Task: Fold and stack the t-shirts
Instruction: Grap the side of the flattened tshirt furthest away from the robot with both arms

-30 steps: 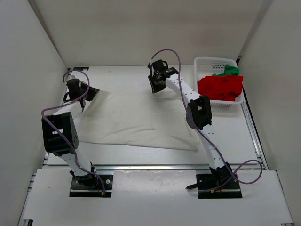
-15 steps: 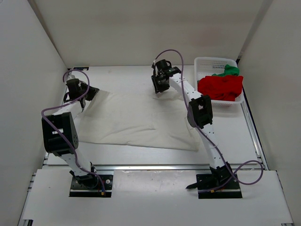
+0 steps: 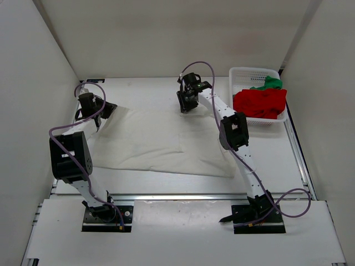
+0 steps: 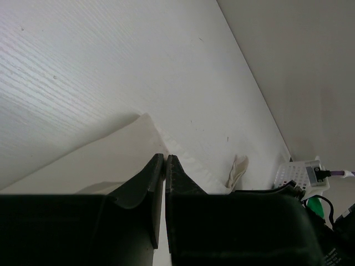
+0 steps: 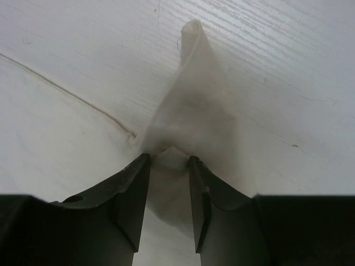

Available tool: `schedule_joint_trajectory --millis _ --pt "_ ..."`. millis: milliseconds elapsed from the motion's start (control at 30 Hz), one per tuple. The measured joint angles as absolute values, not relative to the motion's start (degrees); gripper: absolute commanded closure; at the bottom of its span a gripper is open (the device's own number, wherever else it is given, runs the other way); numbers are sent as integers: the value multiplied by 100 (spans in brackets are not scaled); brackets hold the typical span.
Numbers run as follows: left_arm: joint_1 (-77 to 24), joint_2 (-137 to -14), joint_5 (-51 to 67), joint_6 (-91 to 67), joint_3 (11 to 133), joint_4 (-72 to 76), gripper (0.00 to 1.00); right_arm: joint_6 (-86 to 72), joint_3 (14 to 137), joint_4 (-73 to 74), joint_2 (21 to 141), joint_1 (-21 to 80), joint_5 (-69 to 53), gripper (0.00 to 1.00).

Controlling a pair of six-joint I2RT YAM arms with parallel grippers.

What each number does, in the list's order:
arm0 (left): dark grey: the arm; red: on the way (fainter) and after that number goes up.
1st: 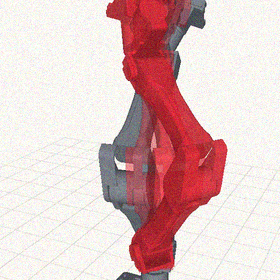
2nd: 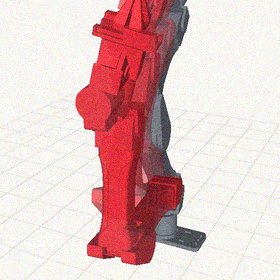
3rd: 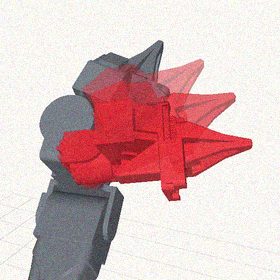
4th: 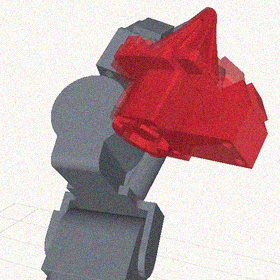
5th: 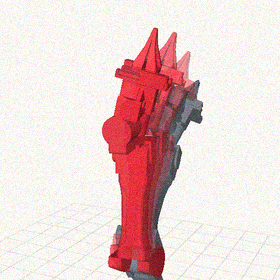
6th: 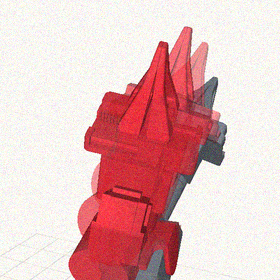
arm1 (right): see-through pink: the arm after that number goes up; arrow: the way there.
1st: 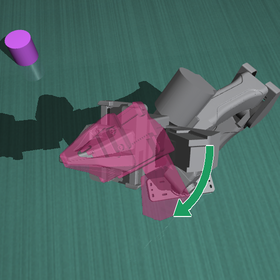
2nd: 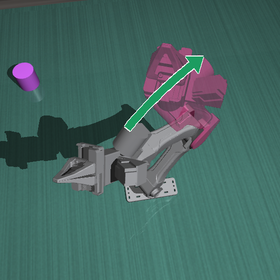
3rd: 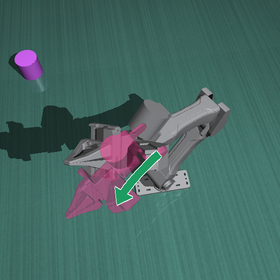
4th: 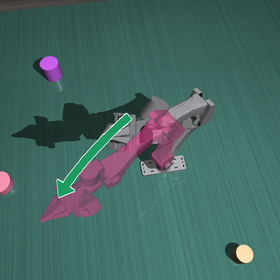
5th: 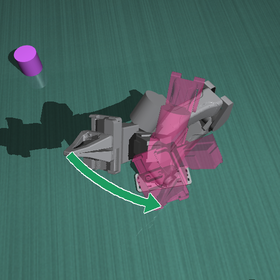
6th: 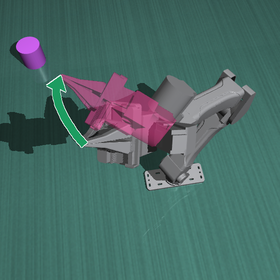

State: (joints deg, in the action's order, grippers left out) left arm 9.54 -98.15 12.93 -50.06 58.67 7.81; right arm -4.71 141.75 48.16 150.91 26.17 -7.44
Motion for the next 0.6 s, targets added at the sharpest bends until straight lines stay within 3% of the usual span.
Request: schedule_joint_trajectory --millis 67,300,600 --pt "961 -9817 1293 -5006 5867 781 100 -473 14184 4797 15091 2611 -746 69" --pt "961 -9817 1293 -5006 5867 779 100 -552 14223 4731 15093 2582 -801 96" --pt "965 -9821 1293 -5006 5867 777 100 -576 14306 4724 15085 2574 -709 99"
